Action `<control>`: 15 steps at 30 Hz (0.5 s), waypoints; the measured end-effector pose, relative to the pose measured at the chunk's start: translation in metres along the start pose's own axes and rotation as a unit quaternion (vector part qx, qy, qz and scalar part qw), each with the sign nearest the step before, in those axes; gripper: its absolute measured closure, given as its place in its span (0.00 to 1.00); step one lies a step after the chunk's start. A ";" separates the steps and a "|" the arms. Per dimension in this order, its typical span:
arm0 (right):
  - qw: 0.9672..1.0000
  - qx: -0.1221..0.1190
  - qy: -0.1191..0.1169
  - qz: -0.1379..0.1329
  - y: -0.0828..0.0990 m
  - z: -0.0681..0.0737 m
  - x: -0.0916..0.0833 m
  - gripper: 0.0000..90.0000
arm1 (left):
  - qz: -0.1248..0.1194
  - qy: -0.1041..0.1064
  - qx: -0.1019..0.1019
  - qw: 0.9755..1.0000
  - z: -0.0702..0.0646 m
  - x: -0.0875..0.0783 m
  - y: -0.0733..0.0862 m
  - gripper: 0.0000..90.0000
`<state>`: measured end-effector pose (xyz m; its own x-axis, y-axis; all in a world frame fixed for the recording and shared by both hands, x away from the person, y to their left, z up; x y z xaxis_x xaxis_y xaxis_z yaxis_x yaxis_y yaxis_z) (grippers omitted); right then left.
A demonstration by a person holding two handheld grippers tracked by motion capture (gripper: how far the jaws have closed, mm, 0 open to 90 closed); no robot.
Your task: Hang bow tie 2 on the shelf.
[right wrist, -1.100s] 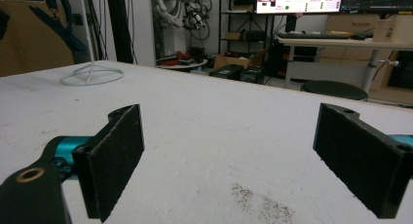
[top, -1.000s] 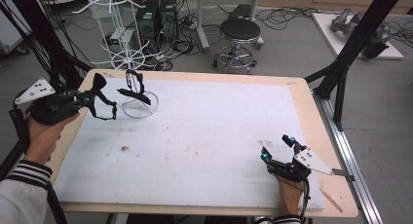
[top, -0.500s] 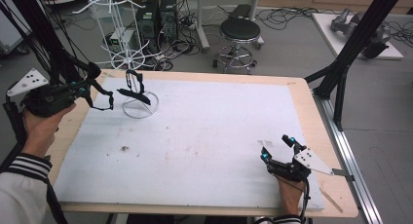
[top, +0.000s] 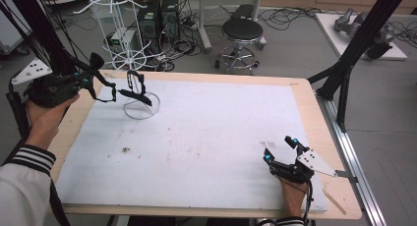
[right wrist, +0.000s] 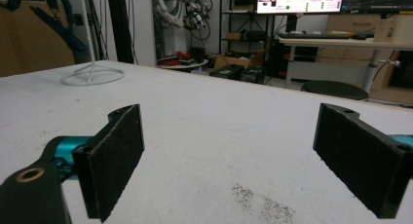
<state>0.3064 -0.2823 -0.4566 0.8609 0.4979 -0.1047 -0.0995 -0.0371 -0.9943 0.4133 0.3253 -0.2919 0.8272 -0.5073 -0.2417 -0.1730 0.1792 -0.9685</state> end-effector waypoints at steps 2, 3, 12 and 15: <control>1.000 0.000 0.000 0.000 0.000 0.000 0.000 0.12 | 0.005 -0.001 0.003 1.000 0.001 0.002 -0.001 0.88; 1.000 0.000 0.000 0.000 0.000 0.000 0.000 0.12 | 0.007 -0.002 0.005 1.000 0.001 0.004 -0.002 0.88; 1.000 -0.001 0.000 0.001 0.000 0.000 0.000 0.12 | 0.017 -0.012 0.009 1.000 0.006 0.013 -0.009 0.88; 1.000 -0.002 0.000 0.000 0.000 0.000 0.000 0.12 | 0.020 -0.015 0.010 1.000 0.007 0.017 -0.011 0.88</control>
<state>0.3061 -0.2825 -0.4566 0.8610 0.4976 -0.1054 -0.0984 -0.0403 -0.9943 0.4333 0.3208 -0.2851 0.8352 -0.4750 -0.2772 -0.1953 0.2151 -0.9569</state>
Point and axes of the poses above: each handheld gripper's, and its own axes: x roughly forward along the jaws, y roughly out of its underside, z roughly to its left, the point moved 5 cm from there along x, roughly forward along the jaws, and after that the axes turned 2 degrees about z, right-handed, at the moved point
